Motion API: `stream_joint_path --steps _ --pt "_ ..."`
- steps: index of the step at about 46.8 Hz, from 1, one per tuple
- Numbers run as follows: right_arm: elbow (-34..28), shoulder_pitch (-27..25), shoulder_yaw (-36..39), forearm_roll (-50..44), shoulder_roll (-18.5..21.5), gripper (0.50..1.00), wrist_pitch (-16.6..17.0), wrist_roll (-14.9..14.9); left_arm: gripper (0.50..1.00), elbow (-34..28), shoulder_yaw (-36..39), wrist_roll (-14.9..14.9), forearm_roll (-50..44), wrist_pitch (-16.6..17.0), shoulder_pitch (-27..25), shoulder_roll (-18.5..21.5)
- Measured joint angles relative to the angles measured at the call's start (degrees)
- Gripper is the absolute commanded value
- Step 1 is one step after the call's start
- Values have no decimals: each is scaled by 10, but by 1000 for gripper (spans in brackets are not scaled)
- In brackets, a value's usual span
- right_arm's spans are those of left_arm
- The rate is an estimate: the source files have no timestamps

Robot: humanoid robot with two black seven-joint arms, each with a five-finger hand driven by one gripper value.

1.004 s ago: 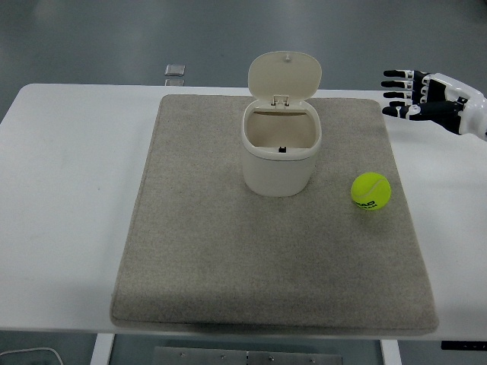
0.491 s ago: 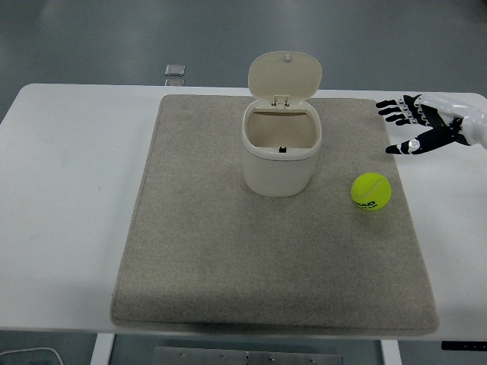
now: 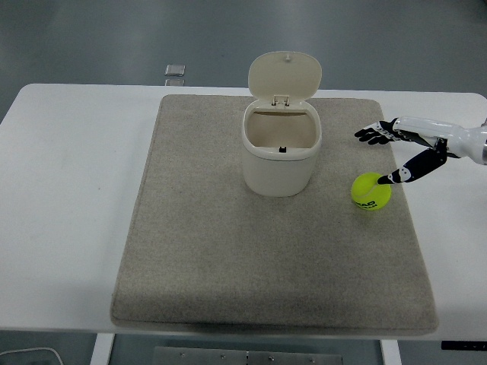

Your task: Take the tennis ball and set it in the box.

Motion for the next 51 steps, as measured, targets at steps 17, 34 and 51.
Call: stream_joint_path --steps 17,34,51 --pt "14 -13 -31 -60 6 909 -35 1 992 0 0 0 0 0 0 0" --pt "15 -35 -32 -92 14 911 -53 9 992 0 0 0 0 0 0 0" --pt "15 -40 -33 -94 20 764 -54 9 992 0 0 0 0 0 0 0"
